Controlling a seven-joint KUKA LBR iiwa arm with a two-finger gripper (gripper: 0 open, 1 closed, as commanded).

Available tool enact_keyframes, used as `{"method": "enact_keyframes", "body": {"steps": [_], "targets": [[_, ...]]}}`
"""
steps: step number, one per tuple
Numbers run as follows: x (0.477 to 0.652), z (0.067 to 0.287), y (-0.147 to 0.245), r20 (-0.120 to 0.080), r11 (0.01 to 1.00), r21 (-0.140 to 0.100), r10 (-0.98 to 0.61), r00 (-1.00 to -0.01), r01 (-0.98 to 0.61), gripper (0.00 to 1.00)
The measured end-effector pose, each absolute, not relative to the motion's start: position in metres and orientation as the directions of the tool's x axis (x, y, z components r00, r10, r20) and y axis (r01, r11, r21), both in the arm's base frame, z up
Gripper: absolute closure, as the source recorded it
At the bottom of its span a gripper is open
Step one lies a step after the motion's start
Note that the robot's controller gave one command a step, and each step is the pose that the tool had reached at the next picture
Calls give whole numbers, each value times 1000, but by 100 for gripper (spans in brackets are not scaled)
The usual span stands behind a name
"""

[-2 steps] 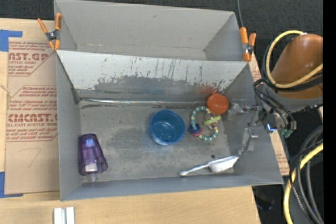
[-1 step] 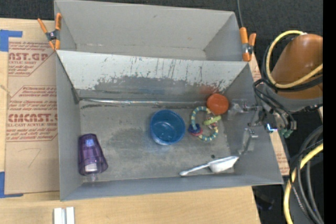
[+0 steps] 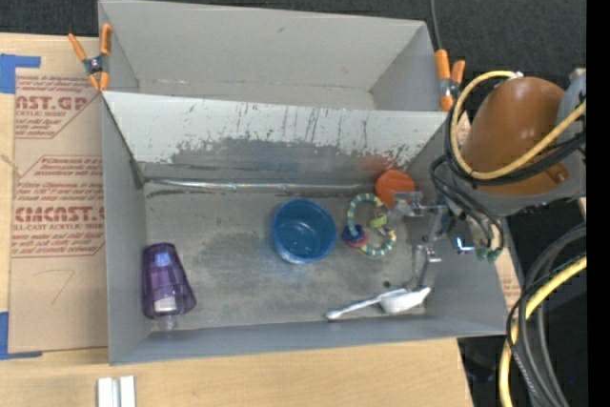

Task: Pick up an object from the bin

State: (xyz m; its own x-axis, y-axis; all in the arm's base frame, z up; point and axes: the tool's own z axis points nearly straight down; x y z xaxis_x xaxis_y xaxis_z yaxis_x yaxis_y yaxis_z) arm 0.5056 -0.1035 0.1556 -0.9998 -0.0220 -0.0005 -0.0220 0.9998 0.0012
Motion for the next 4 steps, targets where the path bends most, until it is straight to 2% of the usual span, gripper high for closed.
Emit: {"method": "enact_keyframes", "body": {"steps": [1,2,3,4], "targets": [[508,156,-103,2,1000,2,-23,-1000,-23,0],[529,119,-103,-1,1000,3,-9,-1000,-9,0],[521,125,-120,-1,968,1,-251,-968,-251,0],[528,99,-124,0,943,5,-333,-943,-333,0]]}}
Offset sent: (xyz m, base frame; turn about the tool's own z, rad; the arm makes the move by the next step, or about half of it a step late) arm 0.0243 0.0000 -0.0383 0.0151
